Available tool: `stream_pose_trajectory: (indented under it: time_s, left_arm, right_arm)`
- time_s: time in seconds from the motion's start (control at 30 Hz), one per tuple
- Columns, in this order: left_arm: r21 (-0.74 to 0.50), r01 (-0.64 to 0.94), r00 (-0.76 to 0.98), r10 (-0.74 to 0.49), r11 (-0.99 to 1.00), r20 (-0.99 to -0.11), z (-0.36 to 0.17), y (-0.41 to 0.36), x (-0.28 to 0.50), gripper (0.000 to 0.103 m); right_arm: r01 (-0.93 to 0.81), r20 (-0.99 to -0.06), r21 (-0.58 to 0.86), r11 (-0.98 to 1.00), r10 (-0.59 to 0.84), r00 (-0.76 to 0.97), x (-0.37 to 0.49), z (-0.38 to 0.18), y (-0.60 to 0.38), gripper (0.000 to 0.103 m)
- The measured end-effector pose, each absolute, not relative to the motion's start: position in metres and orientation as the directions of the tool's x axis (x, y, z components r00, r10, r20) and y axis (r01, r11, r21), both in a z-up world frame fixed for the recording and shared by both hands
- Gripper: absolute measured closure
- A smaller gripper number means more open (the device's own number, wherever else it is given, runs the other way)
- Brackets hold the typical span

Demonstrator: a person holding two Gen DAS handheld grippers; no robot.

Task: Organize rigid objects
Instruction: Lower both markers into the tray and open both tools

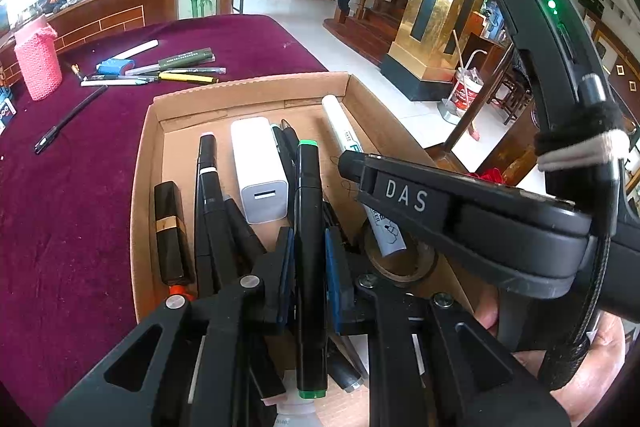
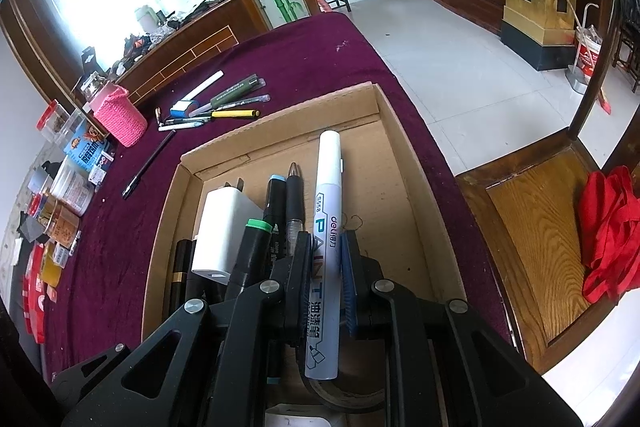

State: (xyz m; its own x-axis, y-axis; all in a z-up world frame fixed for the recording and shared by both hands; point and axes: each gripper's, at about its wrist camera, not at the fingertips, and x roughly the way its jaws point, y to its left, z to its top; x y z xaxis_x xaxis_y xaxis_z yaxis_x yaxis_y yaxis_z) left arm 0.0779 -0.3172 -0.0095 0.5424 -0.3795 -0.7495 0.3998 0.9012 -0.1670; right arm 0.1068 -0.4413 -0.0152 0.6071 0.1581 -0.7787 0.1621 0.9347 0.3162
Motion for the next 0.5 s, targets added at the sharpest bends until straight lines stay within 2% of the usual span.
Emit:
stream_pose_trajectory:
  time_s: [0.5]
  left_arm:
    - [-0.15, 0.398, 0.556, -0.368, 0.905, -0.746, -0.0093, -0.3179, 0.0771, 0.09]
  right_arm:
    - [0.16, -0.775, 0.317, 0.935, 0.158, 0.611, 0.1063, -0.0157, -0.4405, 0.09]
